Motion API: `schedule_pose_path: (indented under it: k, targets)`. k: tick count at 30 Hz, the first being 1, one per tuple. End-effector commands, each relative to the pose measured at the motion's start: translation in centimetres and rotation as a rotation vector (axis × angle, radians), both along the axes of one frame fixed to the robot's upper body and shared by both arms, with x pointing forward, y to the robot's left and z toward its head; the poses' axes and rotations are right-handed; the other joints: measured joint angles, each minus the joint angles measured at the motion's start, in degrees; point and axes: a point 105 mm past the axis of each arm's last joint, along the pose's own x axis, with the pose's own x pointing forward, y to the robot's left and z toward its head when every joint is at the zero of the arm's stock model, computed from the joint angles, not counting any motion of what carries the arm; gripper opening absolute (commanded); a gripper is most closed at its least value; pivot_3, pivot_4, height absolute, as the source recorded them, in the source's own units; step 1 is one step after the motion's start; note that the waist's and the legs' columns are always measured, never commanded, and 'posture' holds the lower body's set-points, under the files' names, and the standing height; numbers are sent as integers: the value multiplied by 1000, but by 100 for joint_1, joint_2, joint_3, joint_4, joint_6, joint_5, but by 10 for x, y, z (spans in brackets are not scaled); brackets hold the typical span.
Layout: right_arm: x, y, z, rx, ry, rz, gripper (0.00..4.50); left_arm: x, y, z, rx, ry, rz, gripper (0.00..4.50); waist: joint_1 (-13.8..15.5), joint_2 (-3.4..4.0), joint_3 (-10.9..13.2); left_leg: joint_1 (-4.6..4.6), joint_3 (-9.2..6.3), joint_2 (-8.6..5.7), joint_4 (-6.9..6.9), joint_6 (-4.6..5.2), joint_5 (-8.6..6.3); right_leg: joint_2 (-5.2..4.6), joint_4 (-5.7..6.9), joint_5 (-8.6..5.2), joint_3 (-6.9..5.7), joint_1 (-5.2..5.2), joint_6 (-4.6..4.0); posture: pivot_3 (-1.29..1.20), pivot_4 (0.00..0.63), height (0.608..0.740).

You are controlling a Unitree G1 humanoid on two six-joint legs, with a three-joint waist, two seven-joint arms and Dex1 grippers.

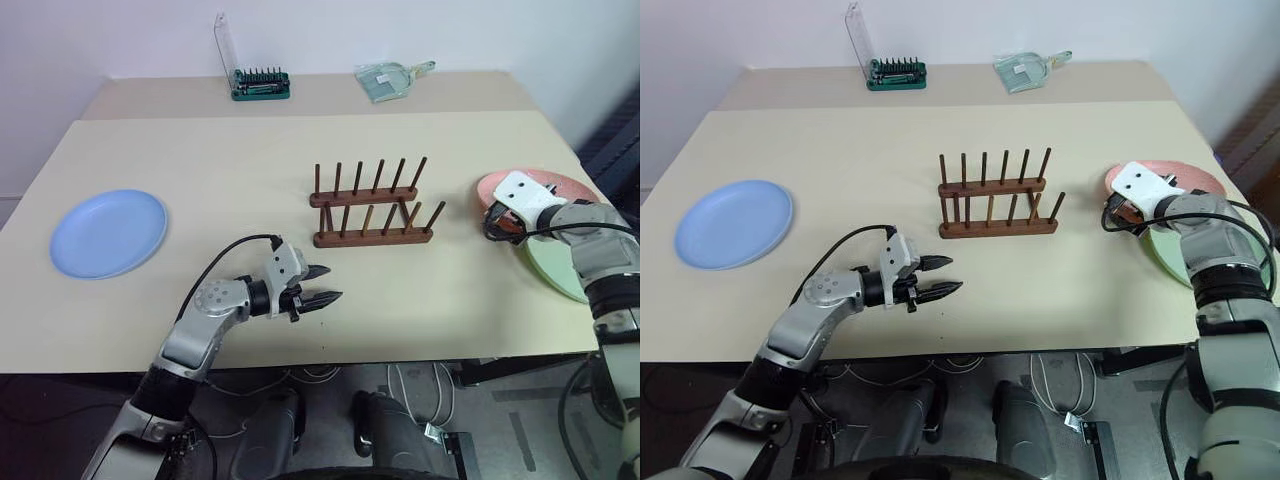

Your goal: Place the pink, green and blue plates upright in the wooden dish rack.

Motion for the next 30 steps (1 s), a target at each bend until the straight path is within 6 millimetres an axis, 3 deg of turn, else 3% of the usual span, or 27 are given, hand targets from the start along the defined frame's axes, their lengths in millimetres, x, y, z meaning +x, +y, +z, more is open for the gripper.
schedule_pose_path:
  k: [1,6,13,14,16,17,19,23,25,30]
  targets:
    - [5,1,10,-29,-26,23,2703,-4,0,17,-47,-51,-22,2601,-15,0,0,0,0,0,1,0,0,0,1,0,0,0,0,0,150,735]
    - [5,4,12,-57,-47,48,51,-5,0,17,-44,-48,-17,2601,-73,0,0,1,0,0,1,0,0,2,3,0,0,1,0,0,150,735]
    - [2,6,24,-82,-107,53,51,-4,0,16,-42,-45,-15,2601,-121,1,0,4,-2,0,2,1,0,3,7,0,0,3,1,0,150,735]
    - [3,8,45,-87,-197,58,51,-3,0,16,-41,-47,-16,2601,-122,1,0,4,-2,0,2,0,0,3,7,0,1,3,1,0,150,735]
    - [-3,30,98,-30,-414,152,51,-2,0,16,-37,-49,-16,2601,-111,11,7,4,-2,0,2,0,0,3,9,0,2,2,1,0,150,735]
    - [-10,48,122,88,-503,211,51,-1,0,16,-36,-49,-15,2601,-121,23,13,1,-2,0,2,0,0,3,9,1,2,-1,2,0,150,735]
    - [-24,74,150,294,-585,299,51,-1,1,16,-36,-50,-13,2601,-140,31,17,-3,6,0,1,1,0,4,13,2,12,-10,5,0,150,735]
    - [-58,123,186,813,-568,483,51,0,-1,16,-42,-47,-16,2601,-111,22,12,4,-11,11,2,1,0,22,15,12,10,-1,22,0,150,735]
    - [-69,138,198,1118,-491,521,51,0,-2,16,-44,-47,-18,2601,-112,19,11,5,-17,12,4,1,0,21,14,10,9,3,18,0,150,735]
    - [-74,149,200,1444,-342,492,51,2,-2,24,-79,-61,-14,2601,-95,19,11,0,-16,2,5,2,-1,5,10,0,9,1,1,0,150,735]
